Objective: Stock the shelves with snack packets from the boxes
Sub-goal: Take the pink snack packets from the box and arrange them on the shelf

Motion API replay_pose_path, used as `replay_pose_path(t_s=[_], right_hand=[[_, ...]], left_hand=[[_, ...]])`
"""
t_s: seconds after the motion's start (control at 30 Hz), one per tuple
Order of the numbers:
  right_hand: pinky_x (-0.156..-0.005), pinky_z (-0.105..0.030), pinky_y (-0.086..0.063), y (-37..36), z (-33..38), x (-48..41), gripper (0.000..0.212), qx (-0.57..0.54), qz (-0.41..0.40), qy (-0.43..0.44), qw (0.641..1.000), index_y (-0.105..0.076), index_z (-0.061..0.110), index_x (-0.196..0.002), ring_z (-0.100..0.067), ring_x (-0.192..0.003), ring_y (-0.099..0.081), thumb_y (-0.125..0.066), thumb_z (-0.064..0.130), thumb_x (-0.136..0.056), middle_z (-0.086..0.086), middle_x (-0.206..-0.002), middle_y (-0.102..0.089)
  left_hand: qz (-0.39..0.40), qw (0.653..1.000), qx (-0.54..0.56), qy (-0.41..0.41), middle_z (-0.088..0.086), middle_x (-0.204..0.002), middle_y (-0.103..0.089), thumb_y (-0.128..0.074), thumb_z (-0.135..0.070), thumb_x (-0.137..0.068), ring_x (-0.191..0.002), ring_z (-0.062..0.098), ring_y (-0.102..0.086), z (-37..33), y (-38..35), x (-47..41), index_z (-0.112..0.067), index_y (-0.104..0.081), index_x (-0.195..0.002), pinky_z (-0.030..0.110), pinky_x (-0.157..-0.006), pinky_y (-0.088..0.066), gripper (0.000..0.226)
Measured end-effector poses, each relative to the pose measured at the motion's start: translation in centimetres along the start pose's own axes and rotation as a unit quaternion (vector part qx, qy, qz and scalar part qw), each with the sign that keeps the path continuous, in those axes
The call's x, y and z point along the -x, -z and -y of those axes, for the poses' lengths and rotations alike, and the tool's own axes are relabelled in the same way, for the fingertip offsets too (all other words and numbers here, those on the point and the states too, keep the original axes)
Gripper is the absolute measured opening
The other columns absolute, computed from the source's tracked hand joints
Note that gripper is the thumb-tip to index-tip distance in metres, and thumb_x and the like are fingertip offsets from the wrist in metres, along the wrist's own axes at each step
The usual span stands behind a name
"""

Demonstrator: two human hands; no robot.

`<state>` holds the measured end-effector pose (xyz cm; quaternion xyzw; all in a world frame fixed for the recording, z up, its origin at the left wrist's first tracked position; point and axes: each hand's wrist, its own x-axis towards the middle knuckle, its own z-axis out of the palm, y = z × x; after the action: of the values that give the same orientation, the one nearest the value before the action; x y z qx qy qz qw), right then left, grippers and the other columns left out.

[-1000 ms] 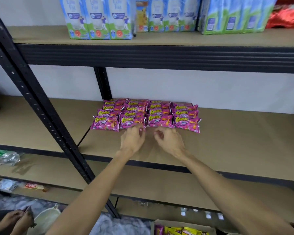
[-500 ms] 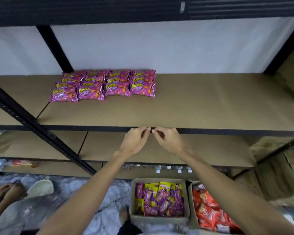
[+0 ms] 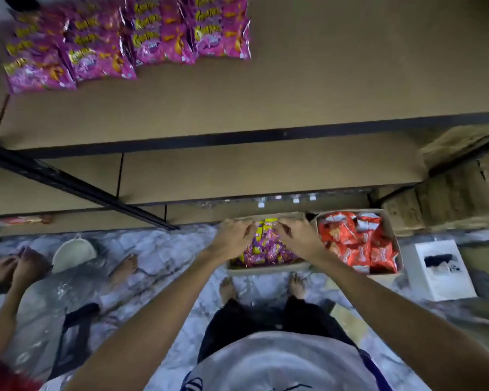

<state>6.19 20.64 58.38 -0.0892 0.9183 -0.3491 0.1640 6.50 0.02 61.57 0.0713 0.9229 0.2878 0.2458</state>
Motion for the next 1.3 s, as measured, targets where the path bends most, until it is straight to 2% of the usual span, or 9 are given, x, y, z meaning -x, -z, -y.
replay_pose_path(t_s=[0.07, 0.17, 0.47, 0.73, 0.93, 1.0, 1.1, 1.2, 1.3], right_hand=[[-0.046, -0.023, -0.038, -2.0, -1.2, 0.5, 0.03, 0.007, 0.025, -0.03, 0.999, -0.07, 0.017, -0.095, -0.008, -0.044, -0.047, -0.049, 0.036, -0.104, 0.011, -0.051, -0.047], [-0.048, -0.023, -0.037, -4.7, -3.5, 0.6, 0.03, 0.015, 0.053, -0.054, 0.997, -0.07, 0.008, -0.107, -0.02, -0.052, -0.059, -0.051, 0.031, -0.104, 0.002, -0.06, -0.055], [-0.056, -0.025, -0.034, -16.4, -14.3, -2.5, 0.029, -0.01, 0.091, -0.105, 0.99, -0.051, 0.022, -0.074, -0.019, -0.05, -0.048, -0.052, 0.026, -0.102, 0.005, -0.055, -0.043], [-0.041, -0.021, -0.026, -27.2, -25.3, -5.8, 0.039, -0.048, 0.1, -0.151, 0.982, -0.045, 0.024, -0.065, -0.002, -0.04, -0.04, -0.05, 0.034, -0.103, 0.01, -0.048, -0.044], [-0.048, -0.033, -0.048, -33.6, -33.4, -9.4, 0.039, -0.077, 0.109, -0.154, 0.979, -0.042, 0.037, -0.065, -0.022, -0.055, -0.063, -0.049, 0.033, -0.103, 0.003, -0.058, -0.056], [-0.051, -0.031, -0.047, -35.4, -36.1, -10.7, 0.034, -0.064, 0.114, -0.143, 0.981, -0.047, 0.032, -0.069, -0.016, -0.054, -0.059, -0.049, 0.032, -0.103, 0.006, -0.061, -0.057], [-0.06, -0.032, -0.05, -38.1, -39.8, -12.8, 0.025, -0.039, 0.12, -0.121, 0.985, -0.064, 0.016, -0.087, -0.019, -0.063, -0.06, -0.05, 0.031, -0.102, -0.004, -0.072, -0.064], [-0.067, -0.036, -0.057, -40.6, -42.5, -14.9, 0.036, 0.005, 0.12, -0.103, 0.987, -0.071, 0.006, -0.105, -0.028, -0.074, -0.069, -0.052, 0.037, -0.101, -0.016, -0.089, -0.072], [-0.068, -0.036, -0.059, -42.6, -44.0, -16.8, 0.038, 0.025, 0.115, -0.097, 0.988, -0.072, 0.007, -0.104, -0.025, -0.075, -0.069, -0.056, 0.041, -0.099, -0.01, -0.091, -0.073]], left_hand=[[0.019, 1.0, 0.0, 0.018, 0.016, -0.086, -0.068, -0.034, -0.033, -0.108, -0.083, 0.033, -0.065, 1.7, -2.1, -0.2, -0.011, -0.063, -0.099, 0.043, -0.086, -0.047, 0.037], [0.05, 0.997, 0.015, 0.052, 0.021, -0.094, -0.068, -0.035, -0.033, -0.108, -0.089, 0.038, -0.065, 4.0, -5.3, -1.1, -0.007, -0.062, -0.108, 0.042, -0.074, -0.047, 0.037], [0.095, 0.988, 0.05, 0.115, 0.016, -0.082, -0.059, -0.035, -0.035, -0.108, -0.084, 0.037, -0.061, 12.8, -15.9, -6.3, -0.009, -0.056, -0.094, 0.041, -0.069, -0.045, 0.036], [0.13, 0.984, 0.028, 0.119, 0.008, -0.077, -0.058, -0.036, -0.038, -0.106, -0.069, 0.029, -0.058, 21.6, -29.4, -13.3, -0.014, -0.051, -0.092, 0.039, -0.061, -0.046, 0.031], [0.132, 0.986, 0.002, 0.104, 0.0, -0.072, -0.052, -0.036, -0.029, -0.108, -0.059, 0.012, -0.047, 27.3, -36.2, -19.8, -0.007, -0.056, -0.112, 0.03, -0.054, -0.03, 0.03], [0.116, 0.989, -0.024, 0.086, 0.011, -0.093, -0.063, -0.037, -0.029, -0.107, -0.073, 0.021, -0.056, 29.4, -38.2, -21.9, -0.005, -0.055, -0.12, 0.028, -0.061, -0.034, 0.032], [0.132, 0.987, -0.063, 0.064, 0.019, -0.133, -0.052, -0.04, -0.032, -0.106, -0.112, 0.033, -0.057, 32.7, -41.2, -24.2, -0.008, -0.042, -0.14, 0.034, -0.081, -0.042, 0.042], [0.141, 0.985, -0.08, 0.062, 0.016, -0.146, -0.04, -0.045, -0.034, -0.104, -0.128, 0.033, -0.05, 35.7, -43.3, -26.9, -0.012, -0.034, -0.149, 0.043, -0.097, -0.045, 0.051], [0.118, 0.983, -0.127, 0.056, 0.016, -0.155, -0.028, -0.05, -0.032, -0.102, -0.137, 0.034, -0.04, 37.8, -44.5, -29.7, -0.013, -0.027, -0.153, 0.046, -0.104, -0.044, 0.059]])
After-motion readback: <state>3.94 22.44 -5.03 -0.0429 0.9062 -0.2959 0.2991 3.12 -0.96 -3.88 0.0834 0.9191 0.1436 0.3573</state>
